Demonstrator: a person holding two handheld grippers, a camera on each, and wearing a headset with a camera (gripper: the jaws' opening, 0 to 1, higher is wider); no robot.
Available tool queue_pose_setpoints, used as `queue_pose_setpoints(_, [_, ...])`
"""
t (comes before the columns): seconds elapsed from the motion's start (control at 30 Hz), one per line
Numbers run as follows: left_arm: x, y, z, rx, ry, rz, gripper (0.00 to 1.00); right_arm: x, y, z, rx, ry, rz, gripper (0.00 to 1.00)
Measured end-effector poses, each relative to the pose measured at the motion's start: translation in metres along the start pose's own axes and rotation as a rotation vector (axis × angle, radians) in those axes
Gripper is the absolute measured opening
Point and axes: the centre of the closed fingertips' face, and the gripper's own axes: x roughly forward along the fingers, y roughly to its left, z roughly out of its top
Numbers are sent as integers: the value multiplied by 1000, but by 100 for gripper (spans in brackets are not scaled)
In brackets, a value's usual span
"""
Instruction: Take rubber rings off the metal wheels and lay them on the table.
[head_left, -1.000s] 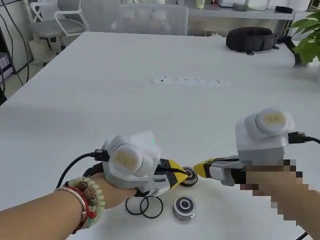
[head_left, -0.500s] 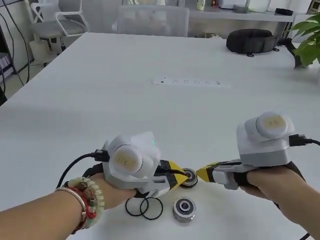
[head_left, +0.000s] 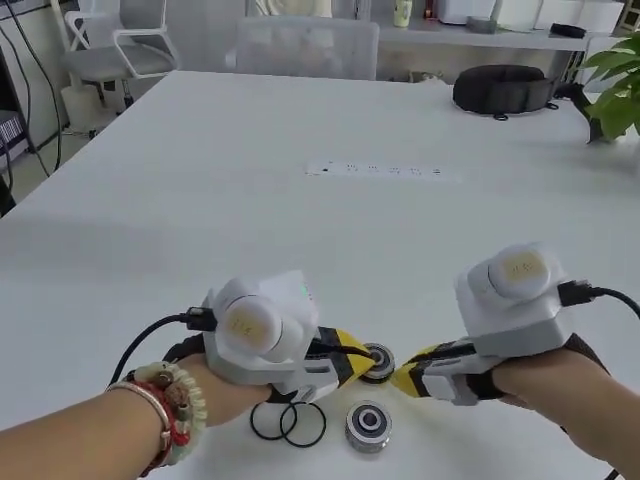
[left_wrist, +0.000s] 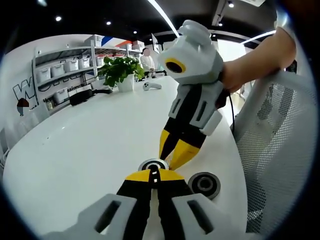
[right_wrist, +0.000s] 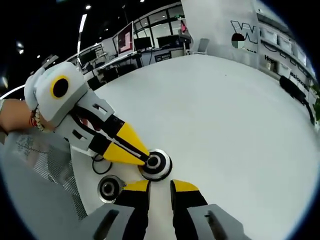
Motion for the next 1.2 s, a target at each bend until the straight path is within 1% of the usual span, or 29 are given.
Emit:
queue_pose_setpoints(0.07, [0,0,0,-2,-1,0,0,2,4,1,-11,-4,19,18])
queue_pose_setpoints(0.13, [0,0,0,-3,-1,-1,0,3,7,2,-22,-8,27,22])
queue_pose_setpoints(0.23, [0,0,0,-5,-2,-1,0,5,5,3,-51,-21,12,29])
queue_pose_setpoints(0.27, [0,0,0,-6,-2,-1,0,6,3,4,-63,-28,3,30])
queue_pose_setpoints(0.33, [0,0,0,-6,-2,-1,0,6,2,5,-73,-35,-1,28])
queue_pose_setpoints(0.43, [0,0,0,-6,-1,0,0,4,0,11,-55,-73,0,26])
queue_pose_setpoints(0.5, [0,0,0,-6,-1,0,0,3,-1,12,-49,-82,1,26])
queue_pose_setpoints(0.57, [0,0,0,-8,-2,-1,0,4,-1,11,-47,-80,2,26])
queue_pose_setpoints(0.67, [0,0,0,-12,-2,0,0,5,2,11,-90,-83,10,23])
queue_pose_setpoints(0.7, [0,0,0,-13,-2,0,0,5,3,11,-92,-82,10,23])
queue_pose_setpoints(0.87, [0,0,0,-36,-9,-2,0,4,3,11,-152,-69,0,21])
queue_pose_setpoints(1.0, [0,0,0,-41,-9,-2,0,4,2,10,-131,-69,6,21])
queue_pose_setpoints(1.2, [0,0,0,-47,-11,-3,0,3,2,9,-131,-62,14,19])
